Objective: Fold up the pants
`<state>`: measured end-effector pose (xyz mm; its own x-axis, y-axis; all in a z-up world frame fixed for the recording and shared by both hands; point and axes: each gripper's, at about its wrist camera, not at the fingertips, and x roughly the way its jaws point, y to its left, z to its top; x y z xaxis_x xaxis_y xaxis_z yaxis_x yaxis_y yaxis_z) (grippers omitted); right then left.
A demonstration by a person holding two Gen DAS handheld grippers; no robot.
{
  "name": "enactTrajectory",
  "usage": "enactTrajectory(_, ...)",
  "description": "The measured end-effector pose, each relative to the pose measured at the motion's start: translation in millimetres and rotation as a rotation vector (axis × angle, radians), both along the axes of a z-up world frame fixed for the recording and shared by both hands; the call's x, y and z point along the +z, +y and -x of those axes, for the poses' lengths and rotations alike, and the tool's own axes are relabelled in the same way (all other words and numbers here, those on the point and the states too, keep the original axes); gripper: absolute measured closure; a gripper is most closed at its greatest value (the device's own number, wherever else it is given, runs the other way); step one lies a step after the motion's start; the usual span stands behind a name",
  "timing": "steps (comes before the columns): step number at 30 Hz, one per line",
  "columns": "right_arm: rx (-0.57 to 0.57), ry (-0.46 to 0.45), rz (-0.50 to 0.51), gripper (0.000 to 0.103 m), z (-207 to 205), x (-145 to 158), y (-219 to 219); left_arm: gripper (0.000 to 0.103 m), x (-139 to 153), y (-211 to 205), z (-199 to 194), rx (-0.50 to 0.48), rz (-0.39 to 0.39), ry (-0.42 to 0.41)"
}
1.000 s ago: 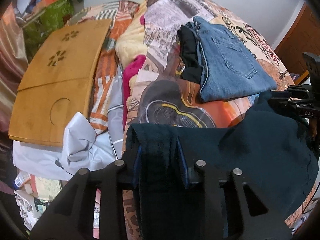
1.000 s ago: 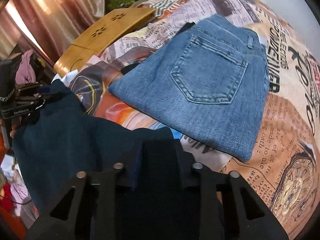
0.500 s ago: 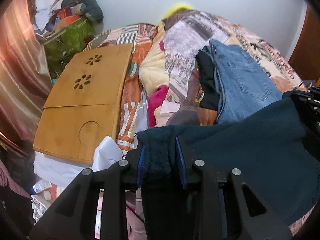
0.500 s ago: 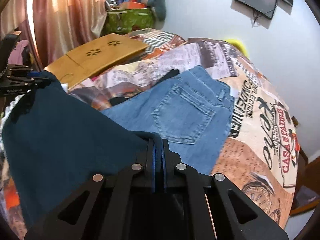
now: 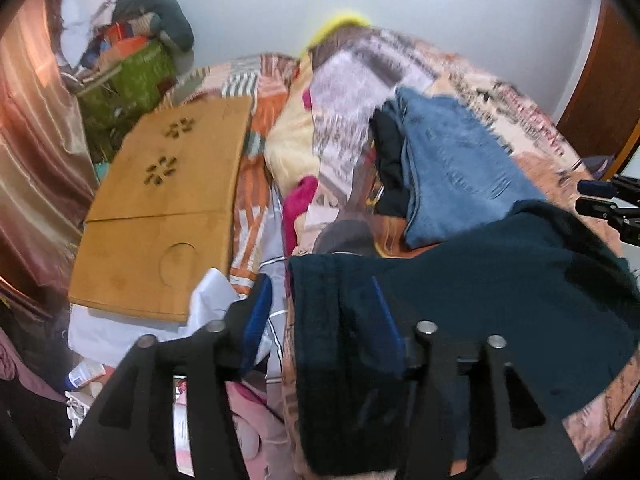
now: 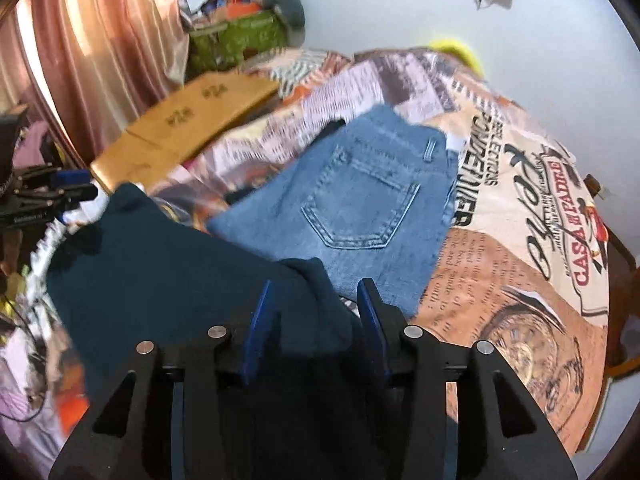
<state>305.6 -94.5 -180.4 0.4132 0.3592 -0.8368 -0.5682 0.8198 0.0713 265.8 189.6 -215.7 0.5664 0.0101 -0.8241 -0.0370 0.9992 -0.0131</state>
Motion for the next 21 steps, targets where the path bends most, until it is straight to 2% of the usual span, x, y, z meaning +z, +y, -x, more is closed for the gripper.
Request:
enactTrajectory(3, -0.001, -0.014, -0.051, 0.062, 21.5, 23.0, -7.3, 0.044, 11.9, -1.9, 21.2, -0.010, 0.016, -0.017)
enactTrajectory(5, 0.003, -0.025, -0.071, 0.058, 36.3, 32.5, -10.5, 0.040, 13.7, -4.8, 36.2, -0.014, 0.019, -0.015)
enactTrajectory(10, 0.021, -0.021, -0.107, 0.056, 67.6, 39.6, -13.8, 0.030, -1.0, -11.9, 69.0, -0.007, 0.026, 0.017)
enactTrajectory(13, 0.041, -0.007, -0.114, 0.056, 89.3, 33.8, -13.9, 0.024, -16.6, -13.8, 83.5, 0.014, 0.034, 0.039)
enactTrajectory(16, 0.055, 0.030, -0.122, 0.056, 104.9, 21.1, -11.9, 0.024, -32.1, -12.8, 89.1, 0.051, 0.034, 0.055)
enactTrajectory(19, 0.068, 0.065, -0.115, 0.056, 115.0, 4.8, -5.4, 0.024, -43.4, -12.6, 87.8, 0.071, 0.072, 0.050)
enactTrajectory(20, 0.073, 0.072, -0.113, 0.056, 116.9, 1.9, -1.9, 0.026, -46.0, -13.2, 86.5, 0.068, 0.085, 0.055)
enactTrajectory(21, 0.082, 0.083, -0.112, 0.056, 119.0, -2.8, 2.5, 0.036, -49.1, -13.7, 84.3, 0.062, 0.100, 0.064)
